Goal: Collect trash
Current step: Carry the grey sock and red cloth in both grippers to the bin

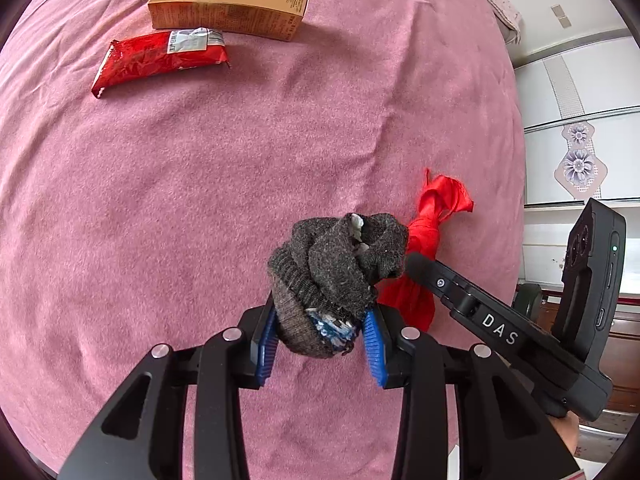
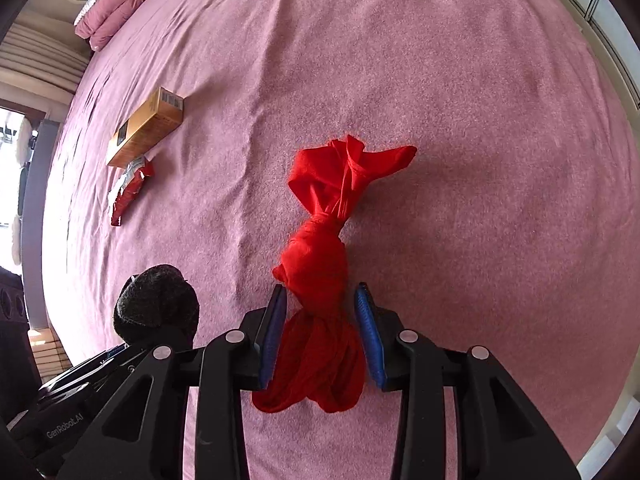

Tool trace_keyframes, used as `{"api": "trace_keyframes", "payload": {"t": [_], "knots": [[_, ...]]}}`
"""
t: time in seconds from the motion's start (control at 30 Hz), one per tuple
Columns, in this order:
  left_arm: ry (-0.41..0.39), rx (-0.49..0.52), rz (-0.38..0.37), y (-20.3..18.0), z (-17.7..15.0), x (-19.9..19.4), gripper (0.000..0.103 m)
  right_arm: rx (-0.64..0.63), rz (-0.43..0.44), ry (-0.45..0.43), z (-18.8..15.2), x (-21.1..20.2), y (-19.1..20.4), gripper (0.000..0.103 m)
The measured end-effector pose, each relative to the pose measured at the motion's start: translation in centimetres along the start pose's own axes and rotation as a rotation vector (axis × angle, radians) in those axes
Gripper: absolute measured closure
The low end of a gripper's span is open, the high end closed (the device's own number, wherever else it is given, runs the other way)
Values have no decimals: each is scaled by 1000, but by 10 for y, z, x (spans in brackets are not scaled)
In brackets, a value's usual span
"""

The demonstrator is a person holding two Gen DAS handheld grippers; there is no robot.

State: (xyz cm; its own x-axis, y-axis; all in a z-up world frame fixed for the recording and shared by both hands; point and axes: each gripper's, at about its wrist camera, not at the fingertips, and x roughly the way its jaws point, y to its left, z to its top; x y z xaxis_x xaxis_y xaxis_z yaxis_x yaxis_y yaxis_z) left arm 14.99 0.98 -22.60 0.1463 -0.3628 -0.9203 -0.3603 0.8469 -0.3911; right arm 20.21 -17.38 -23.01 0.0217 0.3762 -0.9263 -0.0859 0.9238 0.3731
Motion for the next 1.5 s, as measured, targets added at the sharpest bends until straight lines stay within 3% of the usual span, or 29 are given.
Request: {"api": "trace_keyframes", "payload": {"t": [0.1, 0.23, 0.5, 0.77, 1.0, 1.23, 1.5], "knots": [[15, -2, -1, -2, 7, 10, 66, -11, 0, 17, 2, 9, 1, 75], [31, 13, 5, -6, 10, 18, 66, -17, 29, 9, -7, 4, 3, 78], [30, 87, 6, -27, -9, 2, 66, 17, 102, -21, -52, -41, 3, 78], [24, 207, -1, -51, -69, -33, 66, 22, 126, -85, -109, -96, -1, 78], [44, 323, -12, -78, -131, -49, 66, 99, 147, -120, -160, -127, -24, 78], [78, 427, -25, -114, -175, -48, 66, 211, 149, -175, -207, -155, -68, 78], [133, 577, -34, -180, -214, -26, 66, 385, 134, -270, -250, -189, -147, 78]]}}
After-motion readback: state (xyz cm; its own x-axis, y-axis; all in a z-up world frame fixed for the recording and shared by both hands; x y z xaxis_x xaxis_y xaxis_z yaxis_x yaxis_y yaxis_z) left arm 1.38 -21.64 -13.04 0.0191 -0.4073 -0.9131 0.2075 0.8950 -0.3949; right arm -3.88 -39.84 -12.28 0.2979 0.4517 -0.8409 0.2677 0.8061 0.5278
